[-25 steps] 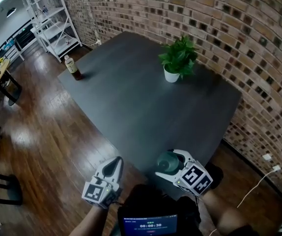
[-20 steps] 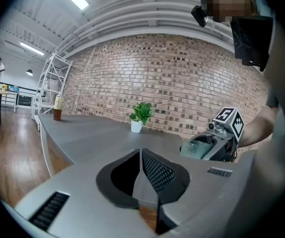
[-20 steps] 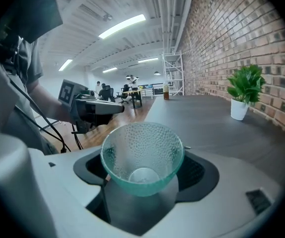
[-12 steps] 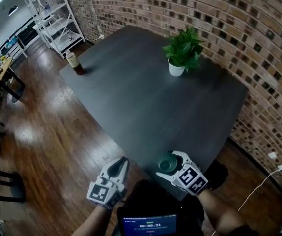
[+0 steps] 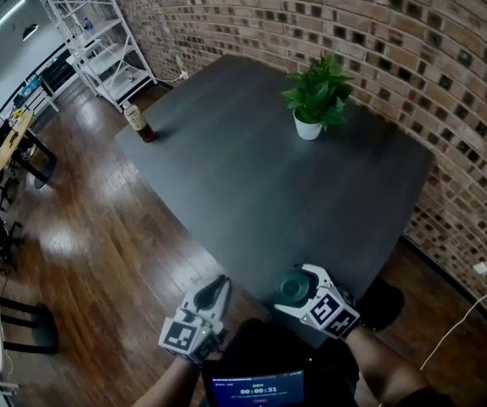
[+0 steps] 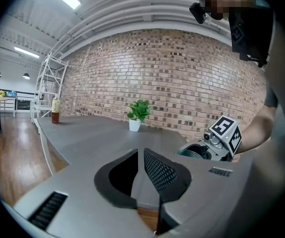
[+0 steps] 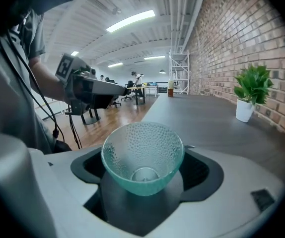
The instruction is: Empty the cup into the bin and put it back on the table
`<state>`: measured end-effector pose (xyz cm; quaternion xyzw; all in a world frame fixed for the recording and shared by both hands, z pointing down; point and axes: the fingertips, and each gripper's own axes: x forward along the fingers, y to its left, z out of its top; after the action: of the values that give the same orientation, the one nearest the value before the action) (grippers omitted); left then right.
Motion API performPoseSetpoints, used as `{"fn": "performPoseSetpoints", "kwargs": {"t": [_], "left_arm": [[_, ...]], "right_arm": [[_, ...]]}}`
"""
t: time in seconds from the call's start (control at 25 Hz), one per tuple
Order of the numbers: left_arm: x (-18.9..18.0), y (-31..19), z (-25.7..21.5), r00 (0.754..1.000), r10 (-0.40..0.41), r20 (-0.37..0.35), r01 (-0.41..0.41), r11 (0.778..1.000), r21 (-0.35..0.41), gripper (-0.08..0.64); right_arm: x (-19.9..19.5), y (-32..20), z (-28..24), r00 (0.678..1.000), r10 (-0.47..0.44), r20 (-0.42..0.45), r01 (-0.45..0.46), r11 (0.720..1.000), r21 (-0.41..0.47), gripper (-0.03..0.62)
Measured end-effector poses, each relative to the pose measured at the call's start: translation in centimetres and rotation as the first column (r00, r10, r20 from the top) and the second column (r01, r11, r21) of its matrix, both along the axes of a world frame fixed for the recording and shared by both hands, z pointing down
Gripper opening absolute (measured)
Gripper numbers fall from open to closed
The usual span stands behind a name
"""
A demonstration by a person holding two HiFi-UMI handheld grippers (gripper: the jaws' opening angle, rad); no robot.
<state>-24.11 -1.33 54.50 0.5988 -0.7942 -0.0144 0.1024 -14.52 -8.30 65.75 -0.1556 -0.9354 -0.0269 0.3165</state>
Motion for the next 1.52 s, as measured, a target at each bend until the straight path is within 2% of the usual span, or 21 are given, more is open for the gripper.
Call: {"fn": "performPoseSetpoints", "kwargs": {"t": [0.04,0.08,0.16,0.32,0.6,0.68,0.76,0.88,0.92,0.96,1.04,1.12,1.16,1.36,1.44,1.52], "left_arm": [[-0.1,0.1,-0.2,1.0,-0.005,0.0,0.005,1.0,0.0,0.034],[-0.2,0.1,-0.4,1.0,-0.007,0.003,0.007,1.0,-0.002,0.034],[-0.1,0.2,-0.8,1.0,-0.005,0.013,0.005,1.0,-0.005,0.034],[0.6,0.3,-2.4,1.0,-0.004,0.017,0.004,1.0,0.002,0.034],[1.7,0.2,-6.8,1.0,0.001,0.011,-0.001,1.0,0.024,0.034],[2.2,0.2,-8.0,1.0,0.004,0.016,-0.005,0.999,0.037,0.032],[2.4,0.2,-9.0,1.0,0.009,0.021,-0.009,0.999,0.045,0.032],[2.9,-0.4,-10.4,0.999,0.036,0.032,-0.038,0.997,0.065,0.032],[3.3,-0.7,-10.7,0.998,0.057,0.033,-0.059,0.996,0.071,0.032],[3.8,-1.0,-10.9,0.996,0.079,0.033,-0.081,0.994,0.075,0.032],[4.4,-1.5,-11.4,0.993,0.119,0.025,-0.121,0.989,0.087,0.032],[4.5,-1.8,-11.9,0.988,0.156,0.019,-0.157,0.982,0.105,0.031],[4.3,-1.9,-12.1,0.984,0.175,0.019,-0.176,0.978,0.114,0.031],[3.5,-2.7,-12.6,0.972,0.236,0.002,-0.234,0.961,0.151,0.009],[3.2,-2.7,-13.2,0.969,0.248,0.009,-0.246,0.955,0.165,0.003],[3.1,-2.7,-13.7,0.965,0.261,0.018,-0.261,0.95,0.173,0.003]], "right_arm": [[-0.1,-0.1,-0.3,1.0,0.011,0.011,-0.01,1.0,-0.019,0.469],[-0.2,-0.2,-0.6,0.999,0.023,0.022,-0.022,0.999,-0.04,0.474],[-0.2,-0.2,-1.3,0.999,0.03,0.041,-0.027,0.998,-0.064,0.474],[0.4,-0.4,-2.6,0.998,0.038,0.054,-0.035,0.998,-0.058,0.474],[2.1,-0.2,-7.8,0.992,0.096,0.082,-0.087,0.991,-0.103,0.474],[2.8,-0.1,-9.1,0.991,0.087,0.104,-0.077,0.992,-0.099,0.47],[3.2,-0.1,-10.3,0.989,0.061,0.136,-0.05,0.995,-0.083,0.413],[3.7,-0.5,-12.2,0.982,0.077,0.174,-0.061,0.994,-0.094,0.399],[4.1,-0.7,-12.8,0.978,0.097,0.183,-0.079,0.991,-0.105,0.337],[4.6,-0.9,-13.3,0.975,0.121,0.188,-0.1,0.988,-0.118,0.308],[5.5,-1.1,-14.1,0.965,0.168,0.199,-0.144,0.981,-0.131,0.29],[6.2,-1.4,-15.0,0.948,0.215,0.234,-0.191,0.974,-0.121,0.18],[6.5,-1.5,-15.6,0.937,0.243,0.249,-0.219,0.968,-0.121,0.155],[8.4,-2.1,-15.7,0.915,0.329,0.233,-0.322,0.944,-0.069,0.155],[8.9,-2.1,-16.3,0.894,0.388,0.226,-0.377,0.922,-0.092,0.118],[9.3,-2.0,-17.3,0.87,0.436,0.229,-0.423,0.9,-0.106,0.118]]}}
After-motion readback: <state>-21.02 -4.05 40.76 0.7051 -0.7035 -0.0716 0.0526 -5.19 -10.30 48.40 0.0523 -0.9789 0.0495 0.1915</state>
